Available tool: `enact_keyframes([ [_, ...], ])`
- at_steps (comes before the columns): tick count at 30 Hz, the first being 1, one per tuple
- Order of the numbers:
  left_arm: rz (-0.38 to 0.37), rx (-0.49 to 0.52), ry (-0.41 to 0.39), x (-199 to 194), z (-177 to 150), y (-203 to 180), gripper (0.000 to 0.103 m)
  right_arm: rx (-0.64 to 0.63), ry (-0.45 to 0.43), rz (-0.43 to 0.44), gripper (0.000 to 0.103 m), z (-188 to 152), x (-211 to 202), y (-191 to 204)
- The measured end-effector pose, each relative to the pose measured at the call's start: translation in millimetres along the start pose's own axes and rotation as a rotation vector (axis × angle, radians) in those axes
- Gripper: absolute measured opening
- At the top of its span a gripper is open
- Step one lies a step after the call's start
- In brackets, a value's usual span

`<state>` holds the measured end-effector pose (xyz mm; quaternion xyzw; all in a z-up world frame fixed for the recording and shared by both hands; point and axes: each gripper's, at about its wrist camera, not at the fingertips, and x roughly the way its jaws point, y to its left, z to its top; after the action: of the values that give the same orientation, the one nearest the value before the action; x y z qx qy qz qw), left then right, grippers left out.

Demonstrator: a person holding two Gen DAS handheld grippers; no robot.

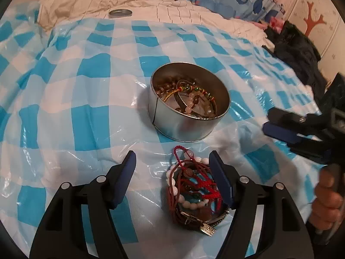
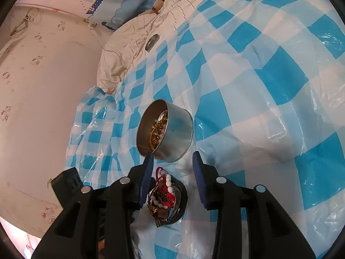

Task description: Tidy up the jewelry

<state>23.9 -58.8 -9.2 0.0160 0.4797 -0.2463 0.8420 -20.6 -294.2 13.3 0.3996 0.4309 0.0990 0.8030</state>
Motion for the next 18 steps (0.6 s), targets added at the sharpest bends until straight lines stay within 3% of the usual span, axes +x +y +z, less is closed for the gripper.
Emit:
enact_keyframes([
  [9, -0.006, 0.018, -0.035, 5, -1, -6, 0.066, 0.008, 0.009, 0.02, 0.038, -2, -3, -2],
  [10, -0.009, 0.025, -0.035, 6, -1, -8, 0.054, 0.009, 0.01, 0.021, 0.039, -2, -3, -2],
  [11, -0.006, 0.031, -0.025, 8, 0, -10, 0.033, 0.01, 0.011, 0.022, 0.039, -2, -2, -1],
  [14, -0.015, 0.038, -0.015, 9, -1, -10, 0.005, 0.007, 0.015, 0.026, 0.039, -3, -2, 0],
  [18, -0.057, 0.019, -0.042, -4, 0, -6, 0.001, -0.007, 0.017, 0.029, 0.039, -5, -2, 4],
])
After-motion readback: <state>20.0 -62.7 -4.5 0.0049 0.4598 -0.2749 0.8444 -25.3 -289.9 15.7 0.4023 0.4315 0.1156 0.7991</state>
